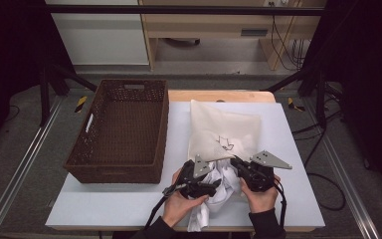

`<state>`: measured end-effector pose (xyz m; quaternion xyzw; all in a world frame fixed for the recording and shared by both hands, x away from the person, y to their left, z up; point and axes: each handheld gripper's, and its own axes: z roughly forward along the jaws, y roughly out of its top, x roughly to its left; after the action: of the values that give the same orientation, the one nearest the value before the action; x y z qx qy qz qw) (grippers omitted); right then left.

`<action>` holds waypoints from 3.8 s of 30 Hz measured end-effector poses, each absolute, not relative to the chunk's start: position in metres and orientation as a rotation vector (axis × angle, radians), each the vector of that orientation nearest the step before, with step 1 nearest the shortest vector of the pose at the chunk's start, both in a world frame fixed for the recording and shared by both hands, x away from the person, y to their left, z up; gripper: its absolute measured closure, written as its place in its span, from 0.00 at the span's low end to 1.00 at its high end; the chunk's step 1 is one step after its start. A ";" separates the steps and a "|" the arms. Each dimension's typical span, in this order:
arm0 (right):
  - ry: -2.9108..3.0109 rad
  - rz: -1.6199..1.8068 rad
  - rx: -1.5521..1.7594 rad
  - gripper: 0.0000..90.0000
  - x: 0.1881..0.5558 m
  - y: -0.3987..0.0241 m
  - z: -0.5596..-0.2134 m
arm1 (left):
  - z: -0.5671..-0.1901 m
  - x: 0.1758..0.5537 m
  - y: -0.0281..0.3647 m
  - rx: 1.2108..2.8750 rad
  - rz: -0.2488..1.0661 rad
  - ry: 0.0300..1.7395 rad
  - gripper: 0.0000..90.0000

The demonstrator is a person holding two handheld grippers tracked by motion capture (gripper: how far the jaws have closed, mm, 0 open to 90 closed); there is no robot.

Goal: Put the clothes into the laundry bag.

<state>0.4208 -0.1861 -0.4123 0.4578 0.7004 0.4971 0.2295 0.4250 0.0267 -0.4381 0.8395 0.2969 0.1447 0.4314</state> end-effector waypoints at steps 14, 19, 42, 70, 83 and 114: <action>1.928 1.370 1.266 0.98 0.422 -0.186 -0.413 | -0.453 0.415 0.028 2.099 0.220 0.743 0.94; 1.927 1.370 1.260 0.98 0.421 -0.186 -0.412 | -0.434 0.421 0.013 2.095 0.300 0.702 0.95; 1.914 1.385 1.266 0.98 0.420 -0.189 -0.410 | -0.439 0.426 0.023 2.052 0.305 0.725 0.35; 1.907 1.394 1.266 0.98 0.419 -0.192 -0.407 | -0.463 0.451 -0.010 2.083 0.376 0.726 0.80; 1.911 1.385 1.271 0.98 0.420 -0.192 -0.409 | -0.461 0.414 0.030 2.029 0.239 0.742 0.46; 1.909 1.381 1.266 0.98 0.419 -0.192 -0.409 | -0.443 0.430 0.026 2.072 0.335 0.709 0.48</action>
<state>0.4195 -0.1922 -0.4092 0.4604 0.6944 0.5022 0.2315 0.4302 0.0256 -0.4428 0.8368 0.2864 0.1354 0.4465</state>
